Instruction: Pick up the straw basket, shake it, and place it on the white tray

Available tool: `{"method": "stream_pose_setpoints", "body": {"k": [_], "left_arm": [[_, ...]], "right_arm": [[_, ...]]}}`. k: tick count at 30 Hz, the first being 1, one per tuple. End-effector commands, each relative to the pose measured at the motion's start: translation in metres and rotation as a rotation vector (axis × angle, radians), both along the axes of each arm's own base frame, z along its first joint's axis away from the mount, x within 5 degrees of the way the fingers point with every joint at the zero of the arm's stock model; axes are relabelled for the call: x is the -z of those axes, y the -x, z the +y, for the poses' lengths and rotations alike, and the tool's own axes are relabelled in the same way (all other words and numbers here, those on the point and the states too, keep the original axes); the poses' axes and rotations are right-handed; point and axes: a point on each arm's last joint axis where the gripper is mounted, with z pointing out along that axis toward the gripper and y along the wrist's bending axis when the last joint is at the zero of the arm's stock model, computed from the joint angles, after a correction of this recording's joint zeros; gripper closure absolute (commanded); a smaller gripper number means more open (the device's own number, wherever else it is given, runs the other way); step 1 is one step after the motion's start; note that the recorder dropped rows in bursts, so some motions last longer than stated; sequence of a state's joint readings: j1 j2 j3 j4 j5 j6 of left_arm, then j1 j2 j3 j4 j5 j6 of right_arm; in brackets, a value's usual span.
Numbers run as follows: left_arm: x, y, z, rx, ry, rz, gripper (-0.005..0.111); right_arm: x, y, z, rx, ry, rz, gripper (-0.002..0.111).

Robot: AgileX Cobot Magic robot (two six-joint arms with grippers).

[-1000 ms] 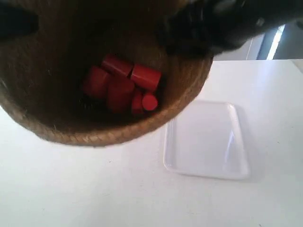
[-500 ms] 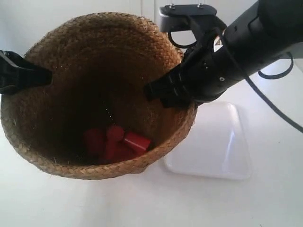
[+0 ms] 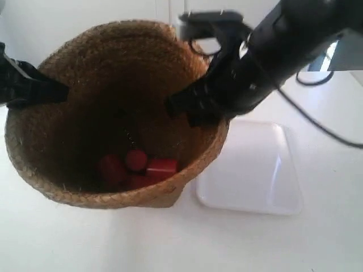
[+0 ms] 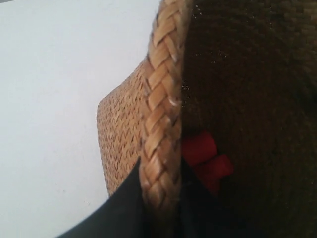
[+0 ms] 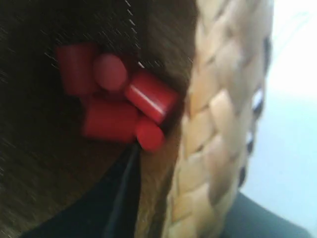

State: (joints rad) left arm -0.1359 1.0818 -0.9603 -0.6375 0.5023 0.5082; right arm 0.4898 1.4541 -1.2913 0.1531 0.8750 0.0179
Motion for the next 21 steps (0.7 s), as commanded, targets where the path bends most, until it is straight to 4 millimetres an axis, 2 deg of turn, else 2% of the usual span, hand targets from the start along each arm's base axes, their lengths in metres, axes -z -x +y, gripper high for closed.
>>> {"method": "stream_pose_setpoints", "body": {"k": [1,2,3,4,9,11,15,21], "left_arm": [[-0.004,0.009,0.002,-0.052,0.022,-0.166,0.107],[0.021,0.002,0.006,-0.104,0.021,-0.093,0.107],[0.031,-0.001,0.011,-0.155,0.051,-0.034,0.107],[0.032,-0.001,0.014,-0.178,0.073,-0.002,0.107],[-0.004,0.005,0.014,-0.139,0.073,-0.116,0.107],[-0.006,0.006,0.013,-0.121,0.064,-0.111,0.107],[0.004,0.003,0.013,-0.112,0.055,-0.067,0.107],[0.036,-0.008,0.014,-0.133,0.017,0.012,0.107]], "right_arm": [[-0.030,0.021,-0.006,-0.004,-0.120,-0.318,0.108],[0.000,0.012,-0.002,-0.008,-0.066,-0.253,0.108],[0.016,0.004,-0.005,0.011,-0.022,-0.176,0.108],[0.018,0.001,-0.007,0.034,-0.015,-0.136,0.108],[0.007,-0.003,-0.005,0.035,-0.031,-0.162,0.108],[0.010,-0.003,-0.004,0.035,-0.034,-0.147,0.108],[0.019,-0.002,-0.004,0.037,-0.031,-0.119,0.108],[0.036,-0.006,-0.002,0.046,-0.033,-0.115,0.108]]}}
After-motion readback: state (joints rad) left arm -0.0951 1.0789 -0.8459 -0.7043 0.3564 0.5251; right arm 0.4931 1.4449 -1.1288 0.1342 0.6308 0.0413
